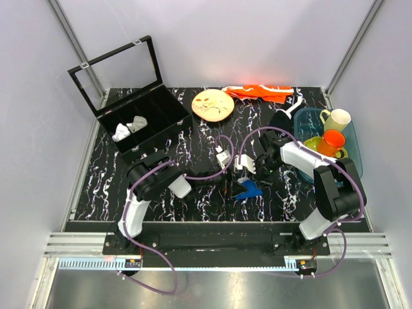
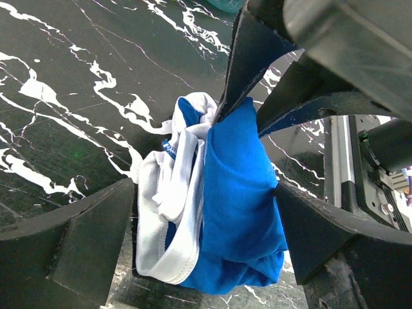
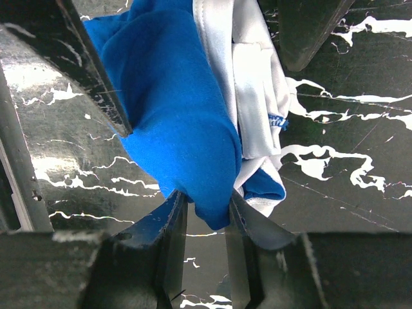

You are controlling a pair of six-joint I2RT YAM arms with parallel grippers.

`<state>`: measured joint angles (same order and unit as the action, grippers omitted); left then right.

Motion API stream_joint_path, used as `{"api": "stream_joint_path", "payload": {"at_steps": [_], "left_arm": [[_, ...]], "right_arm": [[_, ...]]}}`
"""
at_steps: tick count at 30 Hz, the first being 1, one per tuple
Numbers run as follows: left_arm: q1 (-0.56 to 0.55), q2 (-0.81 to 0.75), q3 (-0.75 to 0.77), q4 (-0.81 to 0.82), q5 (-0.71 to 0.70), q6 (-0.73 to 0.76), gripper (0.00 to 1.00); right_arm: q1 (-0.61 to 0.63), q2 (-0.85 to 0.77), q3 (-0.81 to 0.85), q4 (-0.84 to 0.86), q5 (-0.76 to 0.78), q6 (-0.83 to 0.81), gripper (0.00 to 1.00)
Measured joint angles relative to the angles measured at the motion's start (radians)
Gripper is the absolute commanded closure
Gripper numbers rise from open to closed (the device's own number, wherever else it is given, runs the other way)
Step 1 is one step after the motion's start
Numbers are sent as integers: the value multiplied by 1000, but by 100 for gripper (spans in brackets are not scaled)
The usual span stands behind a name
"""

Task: Roll the underwear
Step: Roll the underwear to the center of the board, then pick up the underwear from the center of the board.

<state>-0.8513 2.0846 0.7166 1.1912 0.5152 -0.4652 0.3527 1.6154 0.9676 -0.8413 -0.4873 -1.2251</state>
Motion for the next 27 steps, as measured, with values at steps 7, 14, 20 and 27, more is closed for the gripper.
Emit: {"api": "stream_joint_path", "payload": {"at_steps": [7, 14, 20, 27], "left_arm": [[2, 1, 7, -18, 40, 3, 18], [2, -2, 16, -81, 68, 22, 58], [8, -5, 25, -113, 90, 19, 90], [11, -61, 30, -225, 81, 33, 96]], "right_arm": [[1, 0, 0, 7, 0, 13, 67], [1, 0, 0, 12, -3, 49, 67], [1, 0, 0, 12, 0, 76, 66], [1, 0, 23, -20, -4, 132, 44]]}}
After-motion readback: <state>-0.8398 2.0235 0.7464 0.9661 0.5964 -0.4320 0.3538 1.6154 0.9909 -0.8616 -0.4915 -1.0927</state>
